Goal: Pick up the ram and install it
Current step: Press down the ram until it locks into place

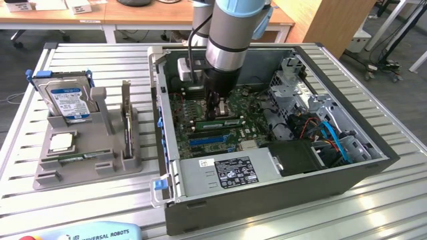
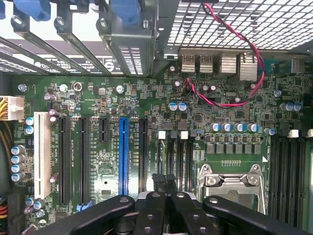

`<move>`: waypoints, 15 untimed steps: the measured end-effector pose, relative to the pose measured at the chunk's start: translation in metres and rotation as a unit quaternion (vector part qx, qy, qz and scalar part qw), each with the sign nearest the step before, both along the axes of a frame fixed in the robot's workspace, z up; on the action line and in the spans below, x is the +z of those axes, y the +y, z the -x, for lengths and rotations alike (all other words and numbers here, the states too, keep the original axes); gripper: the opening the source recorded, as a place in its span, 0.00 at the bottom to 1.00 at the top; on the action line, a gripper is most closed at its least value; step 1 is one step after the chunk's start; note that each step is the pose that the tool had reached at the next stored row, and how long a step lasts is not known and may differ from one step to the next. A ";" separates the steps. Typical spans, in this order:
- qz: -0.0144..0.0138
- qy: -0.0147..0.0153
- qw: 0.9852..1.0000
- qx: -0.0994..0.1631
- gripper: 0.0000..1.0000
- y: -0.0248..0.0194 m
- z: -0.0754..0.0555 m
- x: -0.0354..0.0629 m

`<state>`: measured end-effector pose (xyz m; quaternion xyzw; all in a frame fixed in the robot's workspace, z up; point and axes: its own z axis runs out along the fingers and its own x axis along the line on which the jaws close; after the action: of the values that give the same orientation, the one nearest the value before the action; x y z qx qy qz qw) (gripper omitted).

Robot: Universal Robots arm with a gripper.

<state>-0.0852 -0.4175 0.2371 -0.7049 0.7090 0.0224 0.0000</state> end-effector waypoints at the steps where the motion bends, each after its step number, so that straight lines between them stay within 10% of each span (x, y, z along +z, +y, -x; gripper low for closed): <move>1: 0.000 0.000 1.000 0.000 0.10 0.0000 0.000 -0.0007; 15: 0.000 0.000 1.000 0.000 0.10 0.0000 0.000 -0.0062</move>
<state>-0.0853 -0.4175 0.2309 -0.7048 0.7090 0.0227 0.0003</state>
